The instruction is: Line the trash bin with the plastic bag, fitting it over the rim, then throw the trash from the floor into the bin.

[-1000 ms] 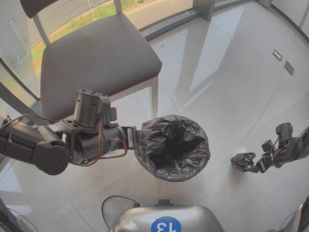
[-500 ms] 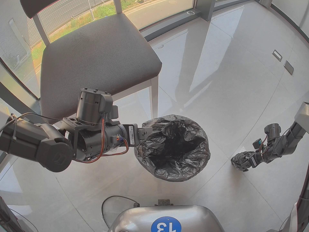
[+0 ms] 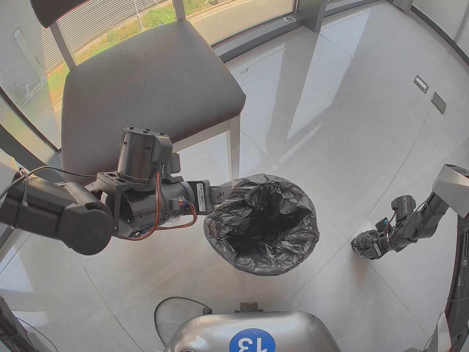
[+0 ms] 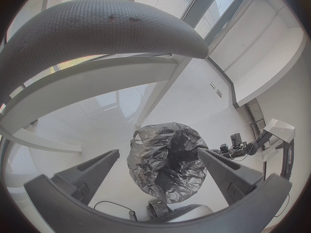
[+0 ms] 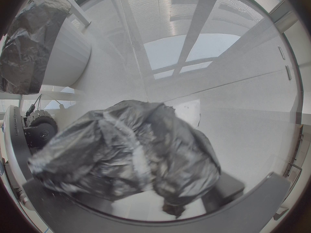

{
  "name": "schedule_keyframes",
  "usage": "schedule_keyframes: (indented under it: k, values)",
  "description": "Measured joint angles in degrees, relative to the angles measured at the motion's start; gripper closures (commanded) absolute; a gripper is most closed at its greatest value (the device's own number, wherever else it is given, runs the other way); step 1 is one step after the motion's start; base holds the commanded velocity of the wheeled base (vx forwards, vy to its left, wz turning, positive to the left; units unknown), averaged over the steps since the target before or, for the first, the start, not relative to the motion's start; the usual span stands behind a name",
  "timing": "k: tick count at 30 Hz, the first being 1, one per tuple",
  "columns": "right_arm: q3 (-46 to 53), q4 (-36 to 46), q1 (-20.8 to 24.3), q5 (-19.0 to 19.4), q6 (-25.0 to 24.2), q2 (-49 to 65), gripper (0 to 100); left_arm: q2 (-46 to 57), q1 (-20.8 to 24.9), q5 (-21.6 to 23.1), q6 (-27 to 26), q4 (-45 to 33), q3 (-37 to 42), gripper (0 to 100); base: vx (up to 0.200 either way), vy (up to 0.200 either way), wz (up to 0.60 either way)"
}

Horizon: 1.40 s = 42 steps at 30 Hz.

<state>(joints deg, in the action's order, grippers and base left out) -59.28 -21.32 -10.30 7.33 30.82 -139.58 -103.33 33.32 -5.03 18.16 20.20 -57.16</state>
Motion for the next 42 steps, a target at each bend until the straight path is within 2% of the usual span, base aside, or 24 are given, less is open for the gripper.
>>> schedule_keyframes:
  k: [12, 20, 24, 27, 30, 32, 36, 42]
  values:
    - [1.0, 0.0, 0.0, -0.5, 0.0, 1.0, 100, -0.1, 0.0, 0.0, 0.1, 0.0, 0.0, 0, 0.0, 0.0, 0.0]
    - [4.9, -0.3, -0.1, 0.3, 0.8, 10.9, 100, 0.1, 0.0, -0.4, -0.3, -0.2, 0.5, 0, 0.0, 0.0, 0.0]
    - [6.3, -0.4, 0.3, 4.4, 1.5, 18.3, 100, 0.3, 0.0, -1.3, -2.1, -0.3, 1.6, 0, 0.0, 0.0, 0.0]
    - [6.6, -0.2, 1.3, 9.8, 1.7, 23.9, 100, 0.5, 0.1, -1.6, -3.2, -0.4, 3.0, 0, 0.0, 0.0, 0.0]
    - [6.7, -0.2, 3.8, 14.6, 1.2, 28.9, 100, 0.9, 0.2, -1.8, -3.9, -0.4, 4.8, 0, 0.0, 0.0, 0.0]
    - [6.7, -0.2, 6.7, 16.2, 0.5, 31.6, 100, 1.2, 0.3, -1.9, -4.4, -0.4, 5.9, 0, 0.0, 0.0, 0.0]
    - [6.0, -0.4, 12.6, 18.0, -1.7, 35.0, 100, 1.9, 0.2, -2.0, -6.2, -0.4, 7.6, 0, 0.0, 0.0, 0.0]
    - [4.4, -1.0, 22.2, 19.1, -7.6, 37.2, 100, 2.4, -0.2, -2.1, -7.9, -0.5, 8.9, 0, 0.0, 0.0, 0.0]
